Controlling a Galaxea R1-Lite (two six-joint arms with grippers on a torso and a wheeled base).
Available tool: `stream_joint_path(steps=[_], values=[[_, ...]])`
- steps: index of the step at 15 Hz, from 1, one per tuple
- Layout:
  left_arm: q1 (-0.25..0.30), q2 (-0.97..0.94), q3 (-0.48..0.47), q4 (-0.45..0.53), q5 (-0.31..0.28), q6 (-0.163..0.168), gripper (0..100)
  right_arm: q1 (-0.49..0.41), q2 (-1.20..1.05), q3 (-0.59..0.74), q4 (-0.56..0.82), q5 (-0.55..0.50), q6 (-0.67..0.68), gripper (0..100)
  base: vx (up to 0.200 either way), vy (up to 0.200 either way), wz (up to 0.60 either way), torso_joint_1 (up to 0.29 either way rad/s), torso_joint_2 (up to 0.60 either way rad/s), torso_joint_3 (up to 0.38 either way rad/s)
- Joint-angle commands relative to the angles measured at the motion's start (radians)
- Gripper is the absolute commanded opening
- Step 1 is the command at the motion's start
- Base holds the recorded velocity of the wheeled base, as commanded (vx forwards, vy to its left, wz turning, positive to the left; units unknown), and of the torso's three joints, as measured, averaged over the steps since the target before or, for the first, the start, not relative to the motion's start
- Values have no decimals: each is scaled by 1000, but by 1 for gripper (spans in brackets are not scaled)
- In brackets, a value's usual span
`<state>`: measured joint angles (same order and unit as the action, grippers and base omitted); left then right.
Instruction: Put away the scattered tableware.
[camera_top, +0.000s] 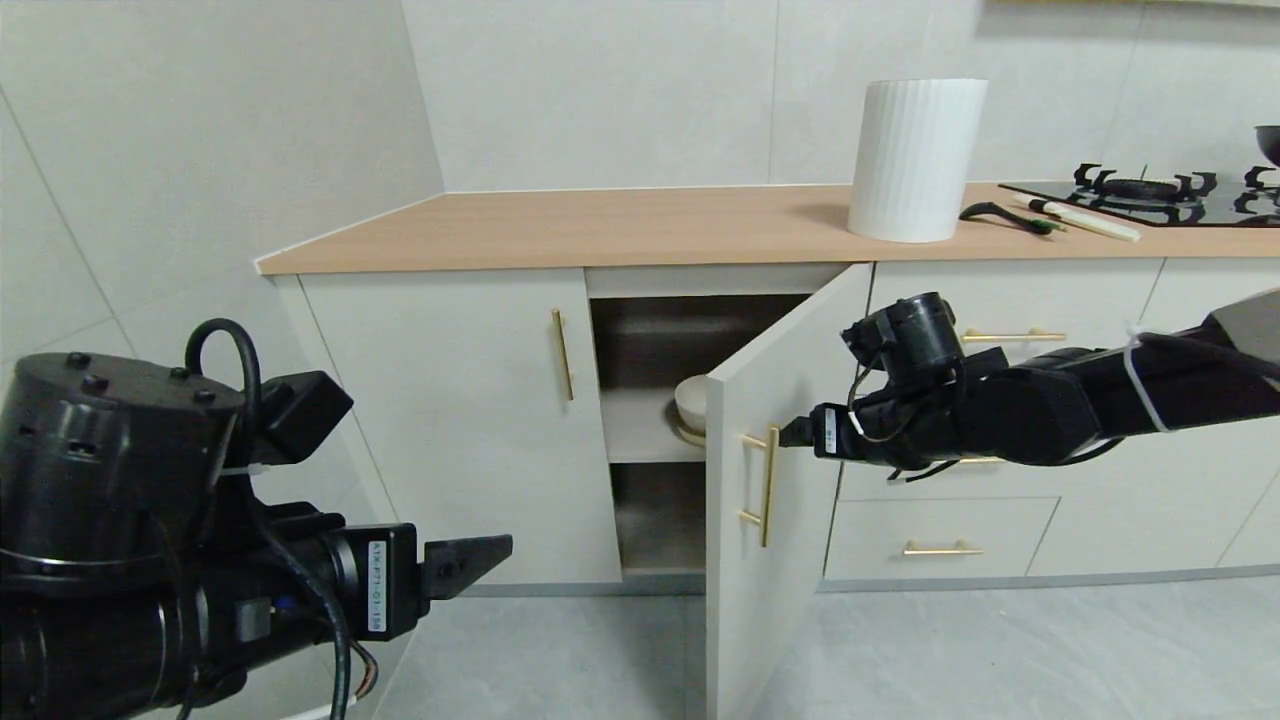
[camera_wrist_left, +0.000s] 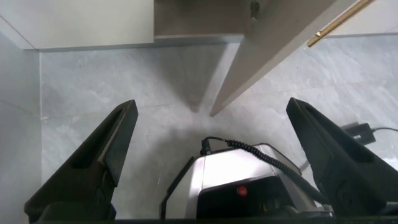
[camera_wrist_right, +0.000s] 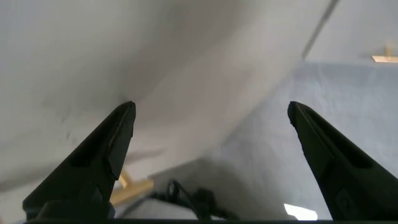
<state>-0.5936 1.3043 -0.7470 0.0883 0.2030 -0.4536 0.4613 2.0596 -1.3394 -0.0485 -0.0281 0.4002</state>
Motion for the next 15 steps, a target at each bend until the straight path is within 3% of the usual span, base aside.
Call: stream_joint_path(steps=[1,5,7,11,15], values=[[0,1,0,-1,1,0,100,4,65,-6,-40,-1,19,100,0,0,0,0,0,0],[-2,7,0,1,1,0,100,4,128,-15,-152,-1,74,100,0,0,0,0,0,0],[-3,7,6,2,1,15,100,4,151,-26,-203,-1,126,100,0,0,0,0,0,0],[-3,7,6,2,1,16,100,4,186,-60,-218,-10,175,100,200,0,0,-1,1,2],[-3,9,6,-2,1,15,100,4,185,-70,-218,-10,192,100,0,0,0,0,0,0]])
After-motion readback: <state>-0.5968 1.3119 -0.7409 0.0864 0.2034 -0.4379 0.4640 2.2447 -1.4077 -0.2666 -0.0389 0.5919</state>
